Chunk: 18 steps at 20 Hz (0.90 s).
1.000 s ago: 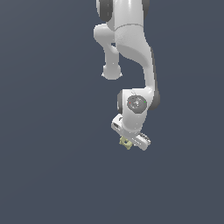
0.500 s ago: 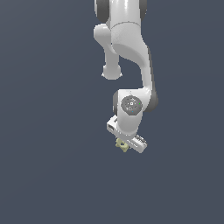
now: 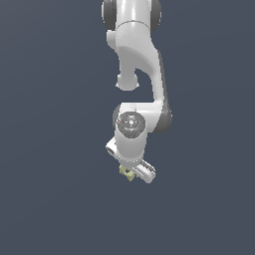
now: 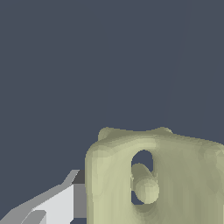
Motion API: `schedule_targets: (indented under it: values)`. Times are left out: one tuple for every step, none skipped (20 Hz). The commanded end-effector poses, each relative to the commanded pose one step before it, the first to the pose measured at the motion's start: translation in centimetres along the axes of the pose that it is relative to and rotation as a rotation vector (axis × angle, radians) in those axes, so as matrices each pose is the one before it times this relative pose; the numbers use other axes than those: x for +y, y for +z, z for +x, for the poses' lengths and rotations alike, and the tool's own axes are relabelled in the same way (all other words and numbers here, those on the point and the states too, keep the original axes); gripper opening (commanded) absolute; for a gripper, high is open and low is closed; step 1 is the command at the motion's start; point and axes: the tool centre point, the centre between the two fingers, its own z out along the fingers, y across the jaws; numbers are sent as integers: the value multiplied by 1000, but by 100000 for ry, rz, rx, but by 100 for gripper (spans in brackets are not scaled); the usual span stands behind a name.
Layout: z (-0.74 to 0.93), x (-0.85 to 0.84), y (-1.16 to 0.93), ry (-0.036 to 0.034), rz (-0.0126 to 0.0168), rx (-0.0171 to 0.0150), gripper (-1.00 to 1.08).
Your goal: Pick up the object and move it to a goal position.
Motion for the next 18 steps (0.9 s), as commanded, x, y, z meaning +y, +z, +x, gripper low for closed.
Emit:
schedule_targets:
  values:
    - [1676, 353, -814, -82, -8, -9, -100]
    - [561, 111, -259, 0, 0, 0, -100]
    - [509, 98, -234, 0, 0, 0, -100]
    - [460, 86, -210, 0, 0, 0, -100]
    - [414, 75, -188, 0, 0, 0, -100]
    - [372, 65, -168, 0, 0, 0, -100]
    - [332, 56, -149, 0, 0, 0, -100]
    - [295, 48, -132, 0, 0, 0, -100]
    - [260, 40, -115, 0, 0, 0, -100]
    - [227, 34, -100, 0, 0, 0, -100]
    - [197, 28, -86, 0, 0, 0, -100]
    - [167, 23, -73, 0, 0, 0, -100]
    - [139, 18, -60, 0, 0, 0, -100]
    - [112, 14, -48, 0, 0, 0, -100]
    - [86, 11, -37, 0, 0, 0, -100]
    - [61, 7, -26, 0, 0, 0, -100]
    - [36, 4, -16, 0, 0, 0, -100]
    - [12, 1, -5, 0, 0, 0, -100]
